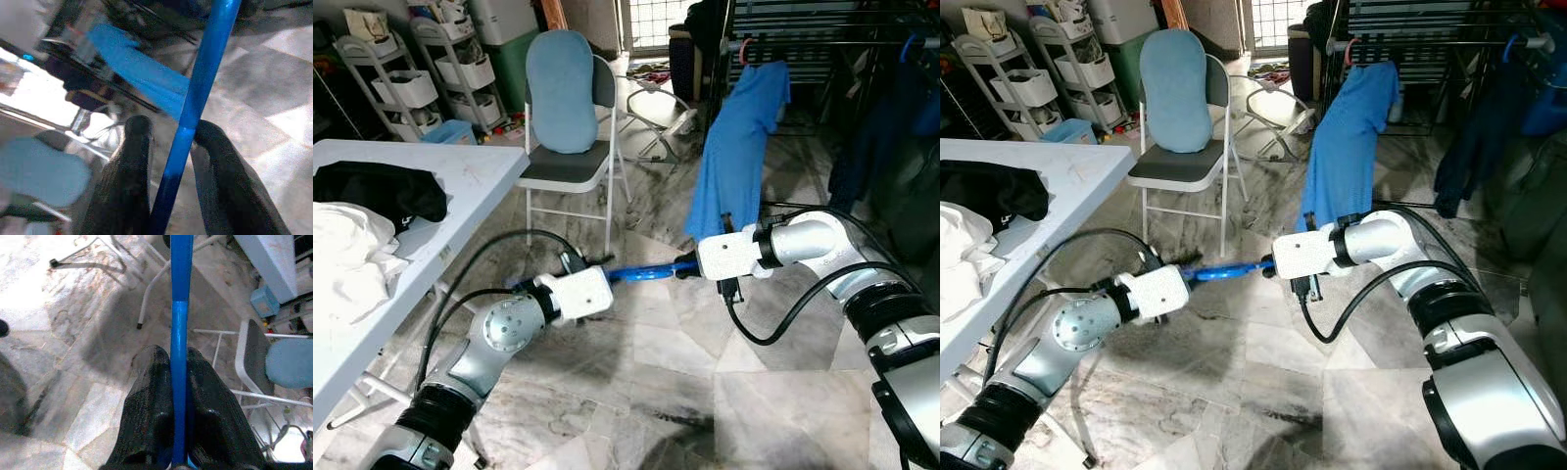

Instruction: Hang hanger

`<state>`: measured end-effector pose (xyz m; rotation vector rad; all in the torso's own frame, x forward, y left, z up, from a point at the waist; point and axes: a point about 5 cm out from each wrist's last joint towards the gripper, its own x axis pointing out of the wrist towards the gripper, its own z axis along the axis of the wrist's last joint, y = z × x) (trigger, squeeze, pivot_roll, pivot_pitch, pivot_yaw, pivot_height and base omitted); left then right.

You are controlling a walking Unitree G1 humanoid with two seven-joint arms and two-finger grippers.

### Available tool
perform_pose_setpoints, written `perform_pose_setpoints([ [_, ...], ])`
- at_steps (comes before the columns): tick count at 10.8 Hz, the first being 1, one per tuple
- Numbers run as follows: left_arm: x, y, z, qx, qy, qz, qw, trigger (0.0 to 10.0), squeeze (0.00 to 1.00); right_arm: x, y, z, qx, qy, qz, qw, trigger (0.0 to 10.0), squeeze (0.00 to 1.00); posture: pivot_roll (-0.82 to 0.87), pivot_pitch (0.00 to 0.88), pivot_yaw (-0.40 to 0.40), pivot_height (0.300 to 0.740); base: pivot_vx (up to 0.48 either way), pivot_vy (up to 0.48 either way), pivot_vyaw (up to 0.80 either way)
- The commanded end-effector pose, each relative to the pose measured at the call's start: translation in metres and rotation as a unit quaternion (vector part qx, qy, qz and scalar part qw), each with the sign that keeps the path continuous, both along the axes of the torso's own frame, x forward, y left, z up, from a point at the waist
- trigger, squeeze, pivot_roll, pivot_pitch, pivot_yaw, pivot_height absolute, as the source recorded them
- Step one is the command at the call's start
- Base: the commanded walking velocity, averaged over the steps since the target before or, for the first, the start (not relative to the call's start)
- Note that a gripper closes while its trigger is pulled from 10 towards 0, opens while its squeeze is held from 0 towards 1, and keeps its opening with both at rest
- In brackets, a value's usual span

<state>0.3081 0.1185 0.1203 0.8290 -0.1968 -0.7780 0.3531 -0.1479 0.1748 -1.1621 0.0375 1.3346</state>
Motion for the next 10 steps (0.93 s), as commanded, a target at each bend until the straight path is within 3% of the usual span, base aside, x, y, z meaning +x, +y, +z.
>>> perform_pose_setpoints([
  [1, 0.007, 0.015, 0.023, -0.044, -0.071, 0.053, 0.995, 10.0, 1.00, -0.001, -0.002, -0.009, -0.024, 0.016, -0.008, 1.000, 0.0, 0.00, -0.08, 0.000, 0.112, 0.740, 0.000, 0.000, 0.00],
  [3, 0.005, 0.020, 0.023, -0.071, -0.086, 0.076, 0.991, 10.0, 1.00, 0.005, -0.006, -0.016, -0.028, -0.001, -0.055, 0.998, 0.0, 0.00, -0.08, 0.000, 0.104, 0.740, 0.000, 0.000, 0.00],
  [5, -0.010, 0.017, 0.003, -0.043, -0.042, 0.015, 0.998, 10.0, 1.00, 0.010, -0.010, -0.025, -0.012, -0.011, -0.115, 0.993, 0.0, 0.00, -0.09, 0.000, 0.096, 0.740, 0.000, 0.000, 0.00],
  [7, -0.016, 0.022, -0.001, -0.046, -0.031, 0.010, 0.998, 10.0, 1.00, 0.009, -0.015, -0.034, -0.010, -0.006, -0.143, 0.990, 0.0, 0.00, -0.09, 0.000, 0.093, 0.740, 0.000, 0.000, 0.00],
  [8, -0.015, 0.032, 0.004, -0.096, -0.033, 0.046, 0.994, 10.0, 1.00, 0.008, -0.019, -0.045, 0.008, 0.004, -0.185, 0.983, 0.0, 0.00, -0.09, 0.000, 0.090, 0.740, 0.000, 0.000, 0.00],
  [9, -0.011, 0.045, 0.006, -0.171, -0.030, 0.139, 0.975, 10.0, 1.00, 0.006, -0.023, -0.058, 0.050, 0.014, -0.250, 0.967, 0.0, 0.00, -0.09, 0.000, 0.090, 0.740, 0.000, 0.000, 0.00],
  [10, -0.011, 0.059, -0.001, -0.235, -0.013, 0.240, 0.942, 10.0, 1.00, 0.003, -0.025, -0.069, 0.110, 0.043, -0.318, 0.941, 0.0, 0.00, -0.09, 0.000, 0.087, 0.740, 0.000, 0.000, 0.00],
])
